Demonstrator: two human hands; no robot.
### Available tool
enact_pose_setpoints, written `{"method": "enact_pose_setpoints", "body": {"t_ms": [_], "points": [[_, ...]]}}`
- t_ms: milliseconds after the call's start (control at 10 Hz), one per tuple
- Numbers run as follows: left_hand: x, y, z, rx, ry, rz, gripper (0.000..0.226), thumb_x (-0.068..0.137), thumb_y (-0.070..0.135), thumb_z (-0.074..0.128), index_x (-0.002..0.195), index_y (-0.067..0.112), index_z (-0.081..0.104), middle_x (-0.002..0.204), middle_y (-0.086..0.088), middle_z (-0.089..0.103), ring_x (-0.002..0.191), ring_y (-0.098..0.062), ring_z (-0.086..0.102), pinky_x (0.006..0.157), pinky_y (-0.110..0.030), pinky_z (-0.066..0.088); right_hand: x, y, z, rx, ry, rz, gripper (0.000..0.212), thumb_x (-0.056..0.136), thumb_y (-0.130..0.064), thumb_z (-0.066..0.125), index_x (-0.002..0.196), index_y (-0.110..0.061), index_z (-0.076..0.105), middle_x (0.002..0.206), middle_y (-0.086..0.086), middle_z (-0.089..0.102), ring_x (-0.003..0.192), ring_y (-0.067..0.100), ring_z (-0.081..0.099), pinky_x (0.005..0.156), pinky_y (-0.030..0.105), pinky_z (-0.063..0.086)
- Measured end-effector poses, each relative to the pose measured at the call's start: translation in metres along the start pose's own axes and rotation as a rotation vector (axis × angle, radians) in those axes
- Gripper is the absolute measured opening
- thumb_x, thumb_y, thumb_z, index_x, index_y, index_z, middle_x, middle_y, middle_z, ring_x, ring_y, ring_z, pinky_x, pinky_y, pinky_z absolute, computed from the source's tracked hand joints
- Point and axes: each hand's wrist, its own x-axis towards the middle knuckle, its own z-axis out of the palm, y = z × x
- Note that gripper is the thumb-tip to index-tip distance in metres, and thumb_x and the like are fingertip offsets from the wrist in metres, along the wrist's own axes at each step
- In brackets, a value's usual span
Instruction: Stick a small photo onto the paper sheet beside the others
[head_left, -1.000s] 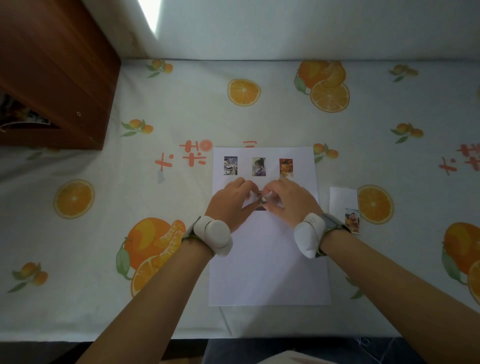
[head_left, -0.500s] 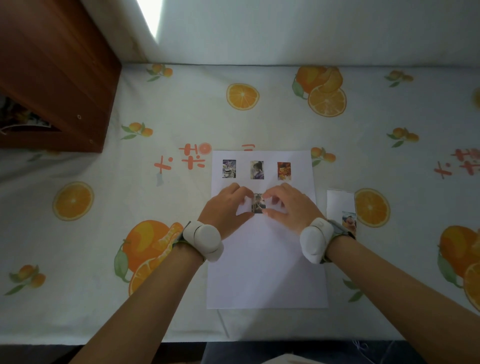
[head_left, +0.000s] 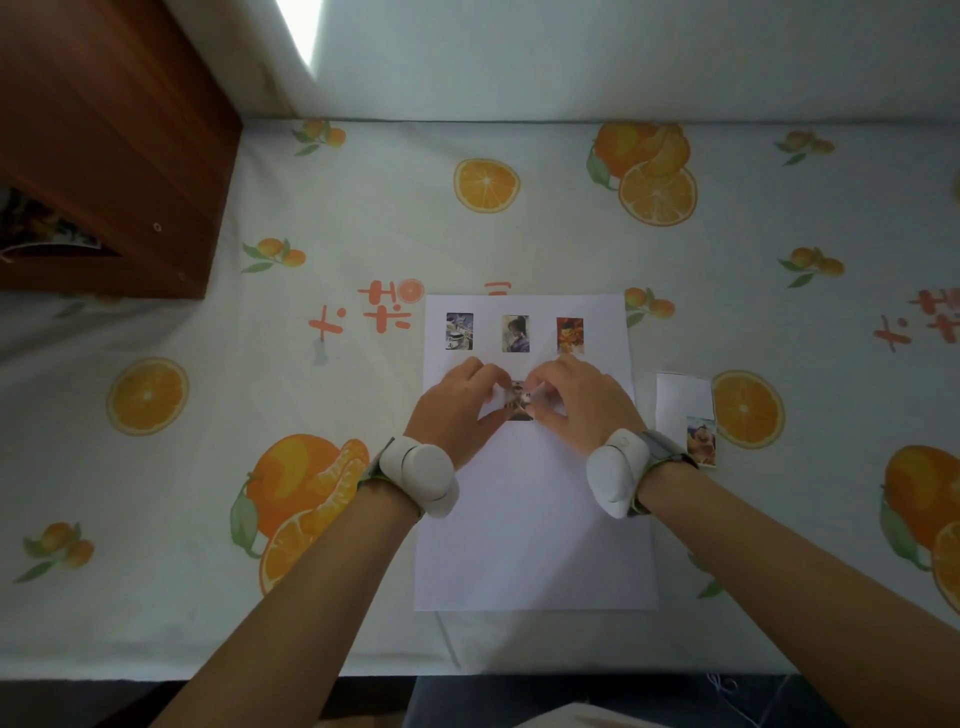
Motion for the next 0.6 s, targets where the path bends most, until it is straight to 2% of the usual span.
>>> {"method": "enact_pose_setpoints", "body": {"t_ms": [200,300,400,500,600], "points": [[-0.004,-0.003,-0.001,0.003,-0.008,-0.018,0.024,0.083,0.021,0.058,0.104,0.011,0.053,0.099,-0.011,0.057,0.08,-0.018,0.048,0.065,-0.029,0.045,-0.007,0.007,-0.005,-0.025,-0.056,0.024,0.031,0.084,-0.03,0.054,0.111,-0.015,0.051,0.115,0.01,0.055,0.103,0.027,0.052,0.092,0.04,0.045],[-0.006,-0.003,-0.001,0.013,-0.002,-0.017,0.024,0.083,0.022,0.058,0.103,0.011,0.053,0.098,-0.011,0.057,0.08,-0.02,0.05,0.066,-0.03,0.047,-0.01,0.009,-0.005,-0.01,-0.054,0.037,0.03,0.084,-0.03,0.055,0.109,-0.016,0.051,0.114,0.009,0.054,0.104,0.026,0.052,0.092,0.04,0.045],[-0.01,-0.002,-0.005,0.027,-0.025,-0.032,0.025,0.084,0.021,0.056,0.106,0.011,0.052,0.101,-0.008,0.057,0.083,-0.018,0.051,0.067,-0.026,0.042,-0.012,0.01,-0.007,0.018,-0.073,0.05,0.029,0.084,-0.027,0.055,0.109,-0.013,0.051,0.113,0.011,0.054,0.103,0.027,0.053,0.091,0.039,0.045],[-0.016,-0.005,-0.007,0.016,-0.025,-0.025,0.024,0.085,0.022,0.055,0.106,0.011,0.052,0.102,-0.008,0.058,0.081,-0.014,0.049,0.069,-0.025,0.043,-0.013,0.011,-0.008,0.09,-0.081,0.047,0.026,0.085,-0.023,0.055,0.107,-0.01,0.053,0.112,0.013,0.053,0.096,0.022,0.052,0.09,0.038,0.046],[-0.022,-0.007,-0.008,-0.051,-0.028,-0.082,0.021,0.086,0.024,0.053,0.103,0.011,0.052,0.096,-0.007,0.058,0.079,-0.015,0.049,0.075,-0.031,0.05,-0.015,0.008,-0.008,0.199,-0.083,0.052,0.023,0.087,-0.02,0.052,0.106,-0.008,0.054,0.111,0.014,0.054,0.089,0.013,0.045,0.085,0.031,0.046]]}}
